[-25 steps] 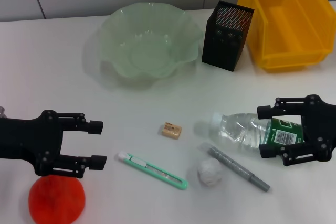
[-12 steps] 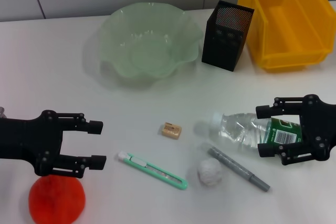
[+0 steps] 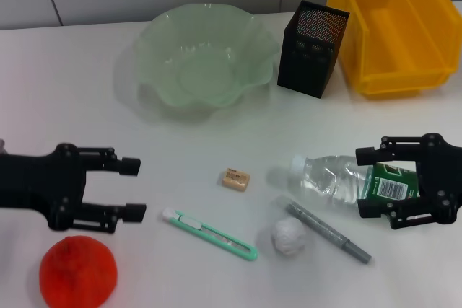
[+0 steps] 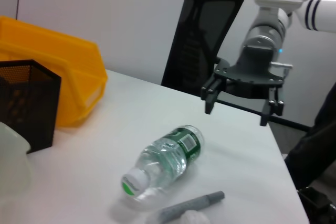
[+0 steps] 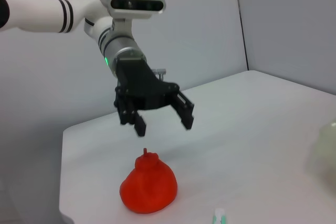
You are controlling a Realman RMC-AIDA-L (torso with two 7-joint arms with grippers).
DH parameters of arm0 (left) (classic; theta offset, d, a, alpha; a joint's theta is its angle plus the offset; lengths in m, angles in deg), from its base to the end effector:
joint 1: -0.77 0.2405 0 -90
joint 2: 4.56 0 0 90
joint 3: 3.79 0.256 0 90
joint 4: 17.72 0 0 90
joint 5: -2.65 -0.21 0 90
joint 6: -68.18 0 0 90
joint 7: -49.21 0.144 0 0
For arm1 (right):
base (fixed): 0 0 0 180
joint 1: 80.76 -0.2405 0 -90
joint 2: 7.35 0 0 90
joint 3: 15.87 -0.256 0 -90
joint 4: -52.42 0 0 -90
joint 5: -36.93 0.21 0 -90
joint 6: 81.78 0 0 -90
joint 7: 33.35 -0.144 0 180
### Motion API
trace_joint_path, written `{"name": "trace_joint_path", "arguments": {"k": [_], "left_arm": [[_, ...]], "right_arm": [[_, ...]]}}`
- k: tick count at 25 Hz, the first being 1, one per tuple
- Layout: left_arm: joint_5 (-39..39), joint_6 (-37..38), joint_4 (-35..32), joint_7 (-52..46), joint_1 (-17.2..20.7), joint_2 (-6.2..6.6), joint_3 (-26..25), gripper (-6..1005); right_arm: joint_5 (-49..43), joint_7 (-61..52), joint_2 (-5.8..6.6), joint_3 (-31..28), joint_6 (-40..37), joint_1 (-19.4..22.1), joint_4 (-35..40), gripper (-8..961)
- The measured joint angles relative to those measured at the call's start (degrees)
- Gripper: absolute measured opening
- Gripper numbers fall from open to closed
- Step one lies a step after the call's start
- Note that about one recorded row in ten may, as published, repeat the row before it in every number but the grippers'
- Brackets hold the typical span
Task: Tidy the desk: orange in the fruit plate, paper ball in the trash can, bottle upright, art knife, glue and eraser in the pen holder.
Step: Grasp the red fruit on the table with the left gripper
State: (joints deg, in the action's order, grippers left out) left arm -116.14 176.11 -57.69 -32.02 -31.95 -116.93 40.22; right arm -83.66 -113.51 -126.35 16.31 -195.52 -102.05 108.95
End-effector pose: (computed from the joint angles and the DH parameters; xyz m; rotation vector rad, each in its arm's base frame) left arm -0.2494 0.3090 0.0386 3.0032 0.4500 0.6033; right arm 0.2774 0.2625 0.0623 -2.8717 0.4856 0.6772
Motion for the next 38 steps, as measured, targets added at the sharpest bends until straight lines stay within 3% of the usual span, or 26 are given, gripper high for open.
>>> {"name": "trace_joint_path", "arguments": {"k": [5,8,10,13,19,23,30,38], "left_arm": [[-0.4,1.8,-9.2,-8.6,-0.3,-0.87,1.0,759],[-0.8,4.3,-13.3,-12.4,-0.3,-0.88,1.4,755],[-3.1,6.7,-20.1,-18.5,-0.4,-0.84,1.9,752],[-5.6,7.0,-23.2,-21.4,-0.3,-0.97,2.9,748],[-11.3,7.1,-26.1,-27.9,-0.2,-1.57,8.4,741],[-13.5,6.7,-30.3,-28.7,1.7,-3.15,8.4,736],[-17.7,5.2,-32.5,-29.0,4.0,-4.26,8.0,727],[-22.9,4.2,-33.6,-28.9,4.2,-5.70,8.3,716]], "right_arm": [[0.1,0.0,0.16,-0.9,-0.2,1.3,0.2,805],[0.1,0.0,0.32,-1.1,-0.3,1.8,0.4,805],[0.1,0.0,0.55,-1.5,-0.7,2.2,0.7,806],[0.1,0.0,0.80,-1.5,-0.7,2.2,0.7,805],[0.1,0.1,1.27,-1.5,-0.4,1.7,0.8,802],[0.0,0.5,1.31,-1.2,-0.1,1.3,0.9,800],[-0.3,1.2,1.32,-1.0,-0.2,0.3,0.9,796],[-0.4,1.3,1.40,-1.0,-0.3,0.1,1.0,791]]}}
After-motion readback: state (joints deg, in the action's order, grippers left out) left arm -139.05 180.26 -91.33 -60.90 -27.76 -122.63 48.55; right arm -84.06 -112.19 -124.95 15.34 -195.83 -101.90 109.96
